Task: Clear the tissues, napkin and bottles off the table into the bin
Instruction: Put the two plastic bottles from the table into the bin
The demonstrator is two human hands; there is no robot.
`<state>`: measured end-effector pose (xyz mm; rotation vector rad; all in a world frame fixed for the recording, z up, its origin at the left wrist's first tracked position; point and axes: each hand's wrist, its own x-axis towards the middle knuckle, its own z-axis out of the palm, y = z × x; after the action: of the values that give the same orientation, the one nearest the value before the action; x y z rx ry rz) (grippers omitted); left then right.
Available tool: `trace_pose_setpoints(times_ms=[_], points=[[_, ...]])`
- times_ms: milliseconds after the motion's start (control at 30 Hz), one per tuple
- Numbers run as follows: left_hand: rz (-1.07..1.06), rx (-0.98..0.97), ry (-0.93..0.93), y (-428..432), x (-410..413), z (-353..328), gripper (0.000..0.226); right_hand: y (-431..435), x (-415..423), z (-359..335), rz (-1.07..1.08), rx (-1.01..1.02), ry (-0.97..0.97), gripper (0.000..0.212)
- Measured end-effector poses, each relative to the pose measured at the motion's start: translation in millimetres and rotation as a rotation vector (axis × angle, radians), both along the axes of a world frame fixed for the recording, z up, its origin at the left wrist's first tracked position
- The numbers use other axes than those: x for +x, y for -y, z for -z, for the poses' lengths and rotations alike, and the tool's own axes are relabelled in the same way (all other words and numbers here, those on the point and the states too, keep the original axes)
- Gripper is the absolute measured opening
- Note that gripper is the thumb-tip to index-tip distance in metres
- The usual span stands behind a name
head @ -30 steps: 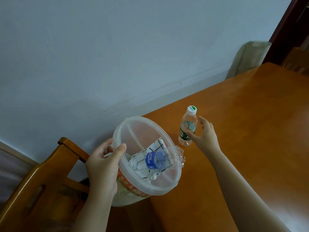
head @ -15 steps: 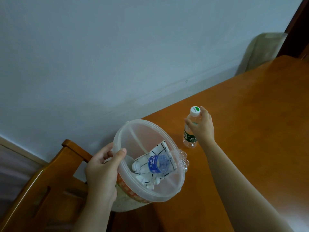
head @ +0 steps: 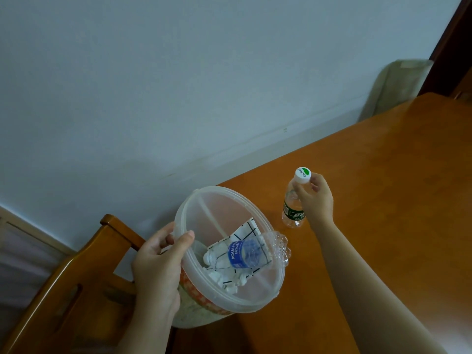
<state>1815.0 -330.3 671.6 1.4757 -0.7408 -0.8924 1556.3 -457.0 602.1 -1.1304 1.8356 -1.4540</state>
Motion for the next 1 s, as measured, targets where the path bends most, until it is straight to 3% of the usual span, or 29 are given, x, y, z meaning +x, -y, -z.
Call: trace_pose_setpoints(times_ms=[267,567,767,900,1000], points=[[0.062,-0.013,-0.039,-12,9,3,0.037,-44,9,-61,0.001,-0.257,0.027,0.028],[0.073,-0.05,-0.131,-17,16,-6,0.036,-96,43,-135,-0.099,-0.558,0.242,0.018],[0.043,-0.061,-0.153,-20,19,-12,0.039,-123,70,-134,-0.217,-0.518,0.398,0.021],[0.05,-0.095,-0.164,-26,23,-14,0.025,-142,87,-118,-0.281,-0.402,0.363,0.029],[0.074,-0.117,-0.167,-30,24,-16,0.029,-154,98,-103,-0.358,-0.306,0.28,0.025]])
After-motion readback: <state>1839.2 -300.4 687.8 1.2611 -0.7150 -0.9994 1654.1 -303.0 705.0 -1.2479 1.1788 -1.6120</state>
